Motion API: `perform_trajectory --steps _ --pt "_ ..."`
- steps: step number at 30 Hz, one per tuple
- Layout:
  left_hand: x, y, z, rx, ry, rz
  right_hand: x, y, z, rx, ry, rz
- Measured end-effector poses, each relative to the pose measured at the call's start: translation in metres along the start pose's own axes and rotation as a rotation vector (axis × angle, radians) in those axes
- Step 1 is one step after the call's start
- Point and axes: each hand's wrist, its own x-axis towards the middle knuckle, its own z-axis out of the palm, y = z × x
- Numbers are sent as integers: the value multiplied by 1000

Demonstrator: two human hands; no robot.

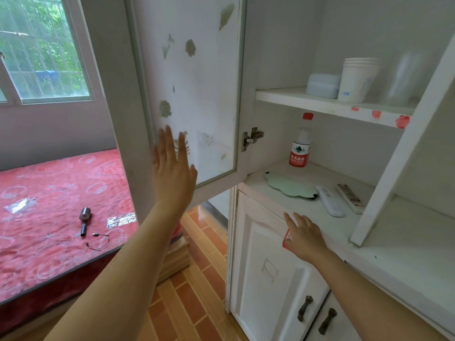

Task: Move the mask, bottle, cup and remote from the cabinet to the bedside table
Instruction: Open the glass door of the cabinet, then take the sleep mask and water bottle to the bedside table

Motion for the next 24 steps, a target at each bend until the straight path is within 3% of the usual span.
perform_trajectory --steps 5,11,18,24 --pt "-3 35 22 -181 -259 265 -10 6 -18 88 87 28" --pt "-5 79 44 -291 -393 446 -37 27 -50 112 222 11" --pt "-16 118 75 -336 -479 552 -71 48 -69 136 271 21" --pt "-19 137 105 -333 -529 539 -69 51 -70 195 282 -1"
